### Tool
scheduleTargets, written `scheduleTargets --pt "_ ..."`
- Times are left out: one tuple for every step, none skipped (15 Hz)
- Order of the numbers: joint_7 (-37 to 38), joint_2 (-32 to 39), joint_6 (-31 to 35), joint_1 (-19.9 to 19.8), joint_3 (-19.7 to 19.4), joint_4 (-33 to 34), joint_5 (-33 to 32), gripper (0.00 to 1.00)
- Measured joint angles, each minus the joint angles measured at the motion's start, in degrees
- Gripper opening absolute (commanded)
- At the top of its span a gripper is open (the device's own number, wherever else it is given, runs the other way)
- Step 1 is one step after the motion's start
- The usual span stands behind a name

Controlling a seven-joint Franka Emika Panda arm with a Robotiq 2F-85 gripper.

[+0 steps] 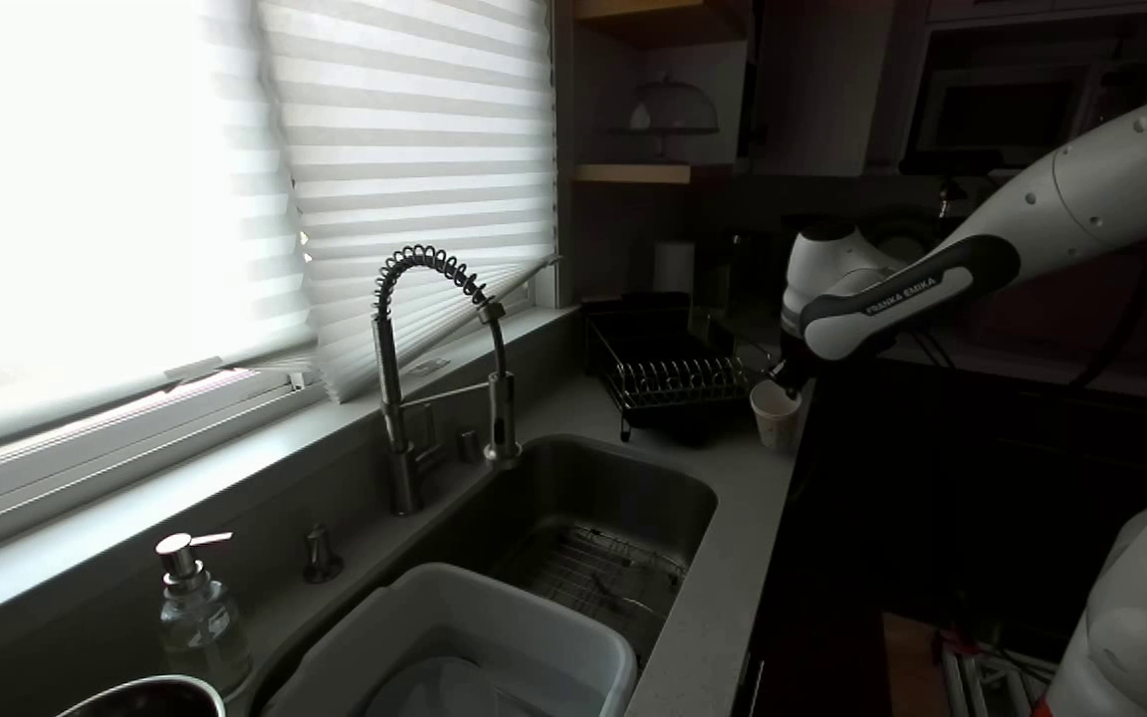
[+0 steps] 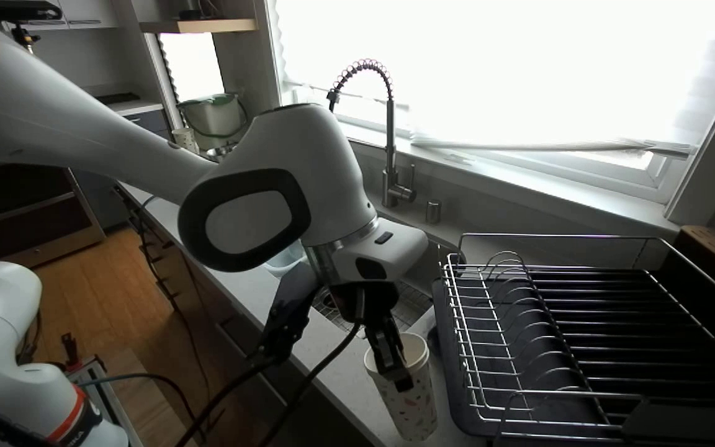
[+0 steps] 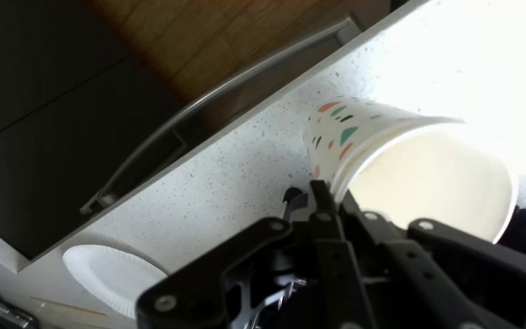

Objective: Stack the cups then flip them over and hang them on the plate rack

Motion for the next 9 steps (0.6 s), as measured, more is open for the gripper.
scheduleTargets --pt "1.3 0.14 1.58 -0.29 0.15 -0.81 -1.99 0.01" --pt "2.64 0.36 2.93 -0.57 0.3 -1.53 -3.87 0.01" --pt "4.1 0.64 4.15 -0.84 0.43 -2.16 -5.62 0.01" --pt "5.27 0.98 5.1 -1.02 0.48 -2.72 -6.82 0.01" --pt "6.16 1.3 5.87 -1.15 0.48 -2.94 -7.81 0.01" --pt "6.79 1.42 6.4 -1.22 0.48 -3.01 -8.56 0.01" --pt "7.38 1.47 6.68 -1.24 0.48 -3.06 -9.02 0.01" --pt "7.79 1.51 6.91 -1.24 0.48 -3.1 -9.17 0.01" --pt "8.09 1.55 7.11 -1.24 0.49 -3.12 -9.19 0.3"
